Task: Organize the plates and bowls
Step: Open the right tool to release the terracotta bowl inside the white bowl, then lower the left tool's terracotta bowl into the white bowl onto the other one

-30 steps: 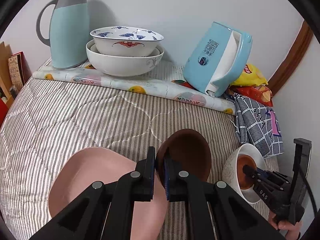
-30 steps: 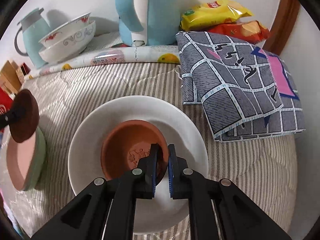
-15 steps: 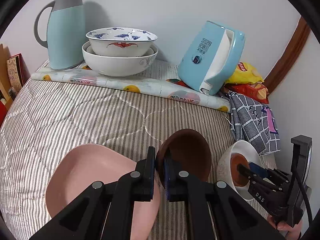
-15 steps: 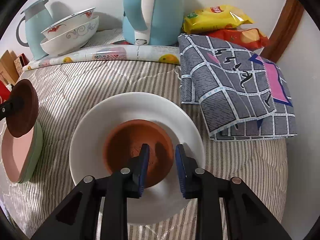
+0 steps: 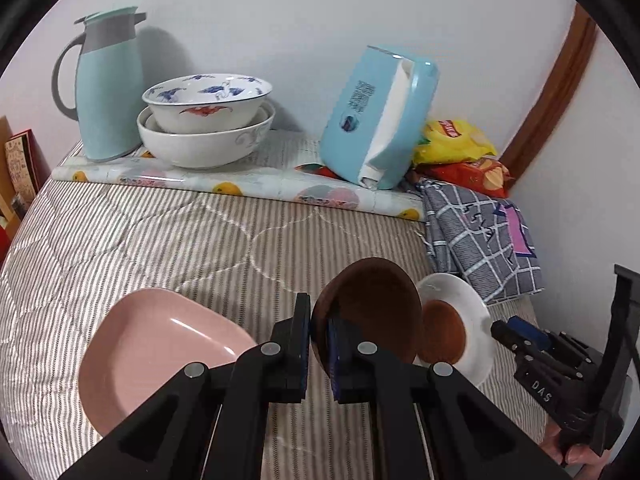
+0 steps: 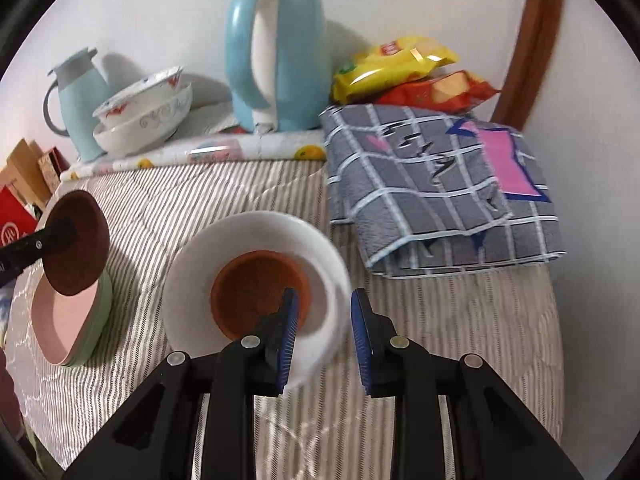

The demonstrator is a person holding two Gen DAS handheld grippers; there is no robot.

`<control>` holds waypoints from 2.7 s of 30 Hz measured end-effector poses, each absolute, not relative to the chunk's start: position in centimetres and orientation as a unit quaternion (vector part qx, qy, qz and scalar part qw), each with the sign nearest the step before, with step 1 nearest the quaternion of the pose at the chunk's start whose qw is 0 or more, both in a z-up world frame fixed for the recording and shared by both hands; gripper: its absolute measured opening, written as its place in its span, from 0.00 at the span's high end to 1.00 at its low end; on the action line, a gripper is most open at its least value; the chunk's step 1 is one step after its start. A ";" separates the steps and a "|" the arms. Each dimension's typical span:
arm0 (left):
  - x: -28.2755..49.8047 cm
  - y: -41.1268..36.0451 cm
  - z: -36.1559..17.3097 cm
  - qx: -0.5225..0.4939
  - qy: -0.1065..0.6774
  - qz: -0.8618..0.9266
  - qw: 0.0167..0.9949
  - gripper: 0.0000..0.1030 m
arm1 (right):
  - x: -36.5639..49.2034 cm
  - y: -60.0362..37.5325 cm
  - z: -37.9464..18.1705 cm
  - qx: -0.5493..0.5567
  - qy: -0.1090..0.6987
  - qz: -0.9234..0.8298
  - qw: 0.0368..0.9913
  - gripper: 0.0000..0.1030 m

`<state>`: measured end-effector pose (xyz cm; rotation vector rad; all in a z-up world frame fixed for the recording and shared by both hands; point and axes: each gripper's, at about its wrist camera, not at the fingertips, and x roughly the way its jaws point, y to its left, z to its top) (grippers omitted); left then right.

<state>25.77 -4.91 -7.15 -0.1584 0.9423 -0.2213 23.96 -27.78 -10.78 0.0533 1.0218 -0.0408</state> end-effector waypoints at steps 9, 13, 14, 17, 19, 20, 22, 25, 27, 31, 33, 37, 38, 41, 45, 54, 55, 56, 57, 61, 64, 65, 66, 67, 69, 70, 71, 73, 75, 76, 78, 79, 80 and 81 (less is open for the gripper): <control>24.6 -7.9 -6.3 -0.067 0.449 -0.126 0.882 0.92 | 21.6 -31.5 -9.7 0.051 0.475 -0.054 0.877 0.74; 24.4 -9.2 -6.2 -0.061 0.450 -0.135 0.881 0.92 | 20.5 -32.7 -9.6 0.058 0.470 -0.065 0.878 0.74; 24.3 -9.6 -6.2 -0.058 0.450 -0.138 0.880 0.92 | 20.2 -33.0 -9.6 0.059 0.469 -0.069 0.878 0.74; 24.3 -10.6 -6.3 -0.054 0.452 -0.144 0.879 0.92 | 19.6 -33.8 -9.6 0.062 0.469 -0.075 0.878 0.74; 24.4 -11.3 -6.3 -0.051 0.453 -0.149 0.878 0.92 | 19.3 -34.3 -9.6 0.067 0.470 -0.077 0.877 0.74; 24.4 -11.6 -6.4 -0.049 0.454 -0.150 0.877 0.92 | 19.1 -34.6 -9.6 0.067 0.470 -0.078 0.877 0.74; 24.4 -12.1 -6.5 -0.046 0.455 -0.152 0.876 0.92 | 18.9 -35.0 -9.7 0.067 0.470 -0.082 0.876 0.74; 24.6 -12.7 -6.7 -0.046 0.458 -0.156 0.874 0.92 | 18.5 -35.6 -9.8 0.069 0.470 -0.086 0.876 0.74; 24.7 -13.0 -6.9 -0.046 0.460 -0.157 0.873 0.92 | 18.3 -36.0 -9.9 0.073 0.470 -0.089 0.875 0.74; 25.1 -13.7 -7.4 -0.043 0.466 -0.159 0.870 0.92 | 18.1 -36.6 -10.3 0.077 0.473 -0.093 0.873 0.74; 25.3 -14.0 -7.7 -0.043 0.469 -0.160 0.868 0.92 | 18.1 -36.7 -10.5 0.080 0.475 -0.093 0.872 0.74; 25.8 -14.8 -8.5 -0.043 0.477 -0.165 0.862 0.92 | 18.1 -36.7 -10.9 0.075 0.476 -0.093 0.871 0.74; 25.9 -15.1 -8.7 -0.044 0.479 -0.167 0.861 0.92 | 18.1 -36.7 -11.0 0.074 0.477 -0.093 0.871 0.74; 26.2 -15.5 -9.1 -0.045 0.483 -0.171 0.858 0.92 | 18.1 -36.9 -11.2 0.077 0.480 -0.093 0.869 0.74; 26.6 -16.2 -9.7 -0.042 0.488 -0.173 0.854 0.92 | 18.2 -37.3 -11.7 0.085 0.483 -0.096 0.866 0.74; 27.4 -16.6 -11.2 -0.051 0.505 -0.178 0.843 0.92 | 18.1 -38.1 -12.9 0.094 0.493 -0.102 0.859 0.74; 27.5 -16.7 -11.3 -0.051 0.505 -0.178 0.843 0.92 | 18.1 -38.2 -13.0 0.096 0.494 -0.103 0.858 0.74; 27.5 -16.8 -11.5 -0.050 0.506 -0.178 0.843 0.92 | 18.1 -38.2 -13.0 0.097 0.494 -0.104 0.857 0.74; 27.6 -16.8 -11.6 -0.050 0.506 -0.177 0.842 0.92 | 18.1 -38.3 -13.1 0.098 0.495 -0.104 0.857 0.74; 27.9 -16.9 -12.2 -0.054 0.514 -0.177 0.838 0.92 | 18.1 -38.2 -13.2 0.098 0.496 -0.104 0.856 0.74; 28.0 -16.9 -12.4 -0.059 0.516 -0.178 0.836 0.92 | 18.2 -38.3 -13.1 0.097 0.494 -0.105 0.857 0.74; 28.0 -16.8 -12.4 -0.059 0.517 -0.179 0.835 0.92 | 18.2 -38.3 -13.1 0.097 0.494 -0.105 0.858 0.74; 28.0 -16.8 -12.5 -0.059 0.517 -0.179 0.835 0.92 | 18.2 -38.3 -13.1 0.098 0.494 -0.105 0.858 0.74; 28.0 -16.9 -12.5 -0.058 0.517 -0.179 0.835 0.92 | 18.2 -38.3 -13.1 0.099 0.494 -0.105 0.857 0.74; 28.0 -17.0 -12.6 -0.057 0.519 -0.180 0.834 0.92 | 18.2 -38.3 -13.2 0.099 0.495 -0.105 0.857 0.74; 28.0 -17.0 -12.6 -0.057 0.519 -0.180 0.833 0.92 | 18.2 -38.2 -13.2 0.099 0.495 -0.105 0.857 0.74; 28.0 -17.0 -12.6 -0.058 0.519 -0.181 0.833 0.92 | 18.3 -38.2 -13.2 0.099 0.496 -0.104 0.857 0.74; 28.0 -17.0 -12.6 -0.058 0.519 -0.183 0.833 0.91 | 18.2 -38.0 -13.3 0.097 0.497 -0.103 0.856 0.74; 28.0 -17.1 -12.6 -0.057 0.520 -0.183 0.833 0.91 | 18.2 -37.9 -13.3 0.095 0.497 -0.102 0.856 0.74; 27.9 -17.1 -12.6 -0.056 0.520 -0.183 0.832 0.91 | 18.2 -37.9 -13.3 0.095 0.497 -0.102 0.856 0.74; 27.9 -17.1 -12.5 -0.055 0.520 -0.183 0.832 0.90 | 18.2 -37.9 -13.3 0.096 0.498 -0.101 0.856 0.74; 27.8 -17.0 -12.5 -0.055 0.520 -0.184 0.832 0.90 | 18.2 -37.8 -13.3 0.098 0.497 -0.101 0.856 0.74; 27.7 -17.0 -12.4 -0.054 0.519 -0.183 0.833 0.88 | 18.2 -37.8 -13.3 0.098 0.497 -0.100 0.856 0.74; 27.6 -17.0 -12.3 -0.052 0.518 -0.181 0.834 0.86 | 18.2 -37.8 -13.3 0.098 0.498 -0.099 0.856 0.74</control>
